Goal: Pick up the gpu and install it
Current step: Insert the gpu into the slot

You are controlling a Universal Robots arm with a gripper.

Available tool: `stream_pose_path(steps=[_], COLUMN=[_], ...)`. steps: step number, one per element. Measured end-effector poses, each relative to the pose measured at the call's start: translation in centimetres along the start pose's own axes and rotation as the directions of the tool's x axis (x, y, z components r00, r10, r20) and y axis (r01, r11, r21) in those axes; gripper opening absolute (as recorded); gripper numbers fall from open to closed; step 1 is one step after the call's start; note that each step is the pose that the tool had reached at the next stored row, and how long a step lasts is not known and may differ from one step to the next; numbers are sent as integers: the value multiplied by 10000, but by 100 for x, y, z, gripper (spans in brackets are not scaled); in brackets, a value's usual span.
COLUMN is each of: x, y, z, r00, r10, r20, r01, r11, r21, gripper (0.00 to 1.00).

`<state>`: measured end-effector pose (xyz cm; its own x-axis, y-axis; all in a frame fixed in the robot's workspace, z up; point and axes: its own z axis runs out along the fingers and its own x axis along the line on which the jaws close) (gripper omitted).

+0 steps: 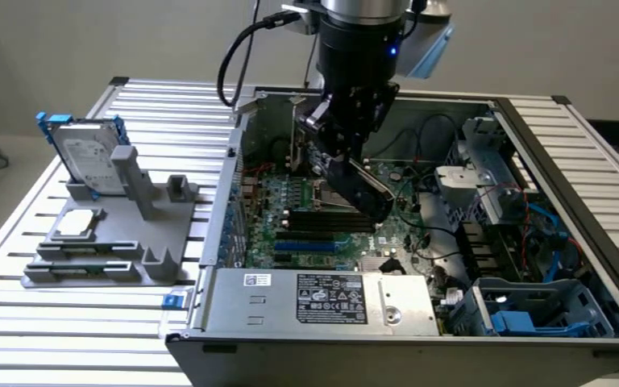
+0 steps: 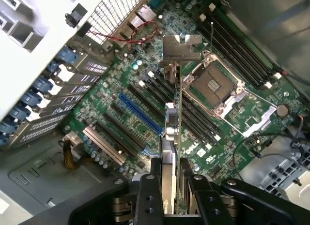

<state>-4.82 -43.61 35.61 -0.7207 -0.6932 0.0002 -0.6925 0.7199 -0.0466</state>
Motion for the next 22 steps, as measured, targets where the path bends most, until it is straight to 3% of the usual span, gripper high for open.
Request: stream_pose_path(steps=[6, 11, 17, 22], x=[0, 0, 0, 1], y=[3, 5, 9, 11], z=[60, 111, 176, 226], r00=[9940, 9802, 9526, 9207], r10=[-1090, -1976, -3032, -3887], r20=[82, 154, 247, 348], r01=[1090, 1976, 3033, 3889], r11=[9940, 9803, 9529, 9213], r21=[-4, -3, 3, 3], gripper=[26, 26, 26, 26])
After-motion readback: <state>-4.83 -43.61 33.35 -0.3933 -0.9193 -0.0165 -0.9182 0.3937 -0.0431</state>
